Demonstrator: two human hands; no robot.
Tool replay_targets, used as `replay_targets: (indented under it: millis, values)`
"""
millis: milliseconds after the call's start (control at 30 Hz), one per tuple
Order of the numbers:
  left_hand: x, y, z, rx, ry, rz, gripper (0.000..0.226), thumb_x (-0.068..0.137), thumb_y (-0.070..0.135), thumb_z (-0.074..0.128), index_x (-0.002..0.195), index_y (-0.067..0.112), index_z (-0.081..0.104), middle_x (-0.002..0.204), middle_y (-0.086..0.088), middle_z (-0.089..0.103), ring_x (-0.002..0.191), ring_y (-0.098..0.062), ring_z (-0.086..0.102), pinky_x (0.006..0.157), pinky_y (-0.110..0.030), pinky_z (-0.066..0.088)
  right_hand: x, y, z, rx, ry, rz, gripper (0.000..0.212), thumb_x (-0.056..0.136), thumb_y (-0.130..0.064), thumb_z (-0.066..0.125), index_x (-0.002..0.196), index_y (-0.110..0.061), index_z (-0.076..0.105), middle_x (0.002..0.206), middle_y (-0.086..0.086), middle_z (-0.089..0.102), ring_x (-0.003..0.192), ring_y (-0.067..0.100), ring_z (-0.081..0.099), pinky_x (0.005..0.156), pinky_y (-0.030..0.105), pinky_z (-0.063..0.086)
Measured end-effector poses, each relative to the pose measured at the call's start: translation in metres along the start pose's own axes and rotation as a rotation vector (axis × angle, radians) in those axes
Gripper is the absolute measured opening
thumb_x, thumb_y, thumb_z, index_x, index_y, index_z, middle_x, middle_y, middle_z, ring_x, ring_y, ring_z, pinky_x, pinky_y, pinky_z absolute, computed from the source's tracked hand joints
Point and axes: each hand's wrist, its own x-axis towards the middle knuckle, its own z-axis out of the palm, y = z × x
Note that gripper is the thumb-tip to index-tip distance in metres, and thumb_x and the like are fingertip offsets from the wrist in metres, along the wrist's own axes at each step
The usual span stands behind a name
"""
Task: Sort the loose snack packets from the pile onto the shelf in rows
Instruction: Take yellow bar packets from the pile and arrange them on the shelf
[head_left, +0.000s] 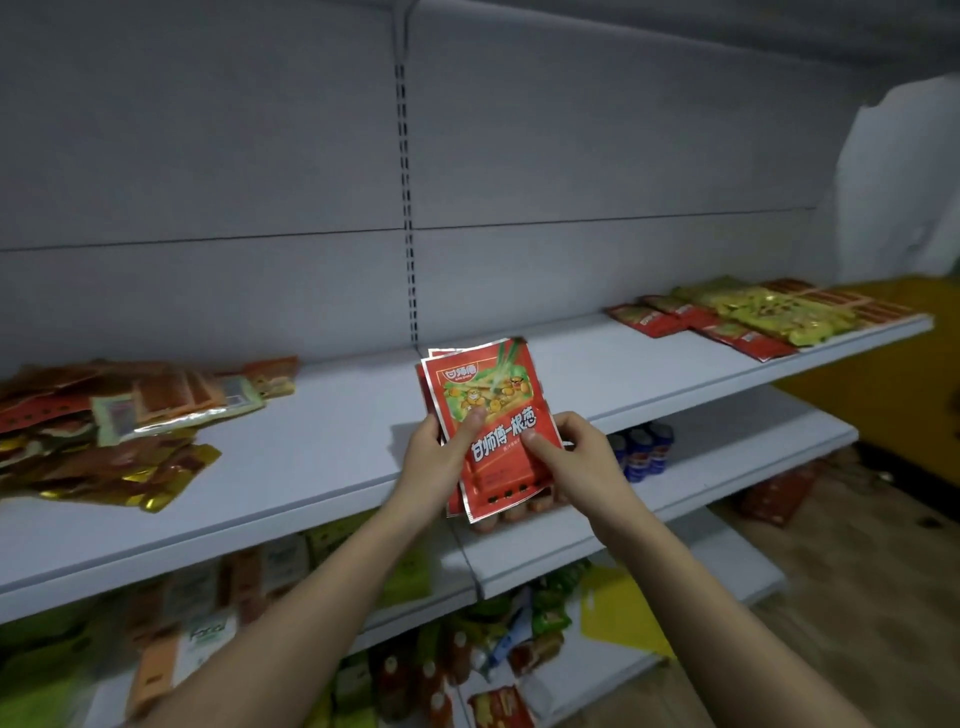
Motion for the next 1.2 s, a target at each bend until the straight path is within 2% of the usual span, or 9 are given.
replay_targets:
  millis: [200,367,633,733,900,1000,1067,1133,1200]
  values:
    - [0.07,-0.019,0.083,-0.027,-0.051,-0.012,0.046,0.091,0.052,0.053,0.123,0.02,0.058,0.107,0.002,0.074,0.087,-0.012,0.076,0.066,-0.022,0.06,0.068,0.024,-0.078,-0.018,0.057,0.04,0.021,0.097,-0.03,0.062,0.108,-0.012,0.059,0.105,0.0,0.07,0.083,0.008,0.071,0.059,0.017,0.052]
    - [0.139,-0.041,0.157,-0.086,-0.038,-0.036,0.038,0.097,0.05,0.051,0.125,0.026,0.057,0.107,0.005,0.075,0.089,-0.013,0.076,0.078,-0.032,0.061,0.139,0.04,-0.15,-0.057,0.116,0.067,0.022,0.096,-0.032,0.062,0.108,-0.013,0.059,0.103,0.0,0.071,0.089,0.01,0.07,0.062,0.018,0.051]
    - [0.238,-0.061,0.239,-0.066,0.098,-0.101,0.036,0.086,0.072,0.055,0.105,0.044,0.064,0.099,0.01,0.077,0.09,-0.02,0.076,0.091,-0.053,0.057,0.244,0.057,-0.283,0.042,0.315,0.129,0.02,0.097,-0.019,0.062,0.114,-0.01,0.055,0.102,0.01,0.07,0.088,0.025,0.071,0.072,0.035,0.059]
    - [0.258,-0.065,0.261,-0.118,0.165,-0.114,0.022,0.096,0.056,0.056,0.105,0.037,0.063,0.099,0.006,0.077,0.09,-0.022,0.076,0.091,-0.054,0.057,0.279,0.074,-0.324,-0.125,0.295,0.198,0.025,0.098,-0.012,0.058,0.122,-0.009,0.051,0.106,0.012,0.067,0.086,0.026,0.069,0.067,0.039,0.058]
    - [0.274,-0.063,0.298,-0.197,0.256,-0.119,0.012,0.1,0.044,0.054,0.104,0.036,0.061,0.1,0.003,0.077,0.087,-0.021,0.076,0.087,-0.048,0.059,0.333,0.091,-0.364,-0.483,0.189,0.141,0.025,0.095,-0.004,0.056,0.114,-0.016,0.043,0.107,0.009,0.062,0.093,0.028,0.065,0.086,0.051,0.056]
    - [0.277,-0.06,0.324,-0.24,0.295,-0.11,0.018,0.101,0.041,0.054,0.113,0.029,0.061,0.104,-0.002,0.076,0.083,-0.02,0.077,0.079,-0.042,0.061,0.357,0.095,-0.376,-0.717,0.055,0.028,0.034,0.093,-0.006,0.059,0.12,-0.012,0.04,0.109,0.008,0.059,0.097,0.029,0.06,0.082,0.043,0.052]
    - [0.275,-0.06,0.342,-0.257,0.342,-0.108,0.026,0.101,0.042,0.054,0.121,0.025,0.06,0.105,-0.003,0.076,0.084,-0.021,0.077,0.076,-0.041,0.061,0.366,0.096,-0.381,-1.024,0.05,-0.205,0.039,0.09,-0.011,0.063,0.124,-0.007,0.044,0.114,0.014,0.057,0.101,0.033,0.055,0.079,0.039,0.045]
    - [0.275,-0.062,0.362,-0.253,0.4,-0.096,0.031,0.1,0.042,0.055,0.124,0.023,0.059,0.105,-0.003,0.076,0.084,-0.021,0.077,0.07,-0.037,0.062,0.367,0.096,-0.389,-1.117,0.003,-0.462,0.042,0.09,-0.018,0.064,0.129,-0.009,0.051,0.122,0.014,0.056,0.111,0.033,0.052,0.087,0.04,0.044]
    - [0.275,-0.064,0.366,-0.226,0.437,-0.096,0.029,0.101,0.041,0.055,0.122,0.022,0.059,0.103,-0.004,0.076,0.079,-0.019,0.077,0.061,-0.03,0.06,0.365,0.1,-0.387,-1.113,-0.206,-0.574,0.047,0.093,-0.029,0.062,0.137,-0.016,0.051,0.135,0.007,0.052,0.122,0.027,0.047,0.099,0.041,0.043]
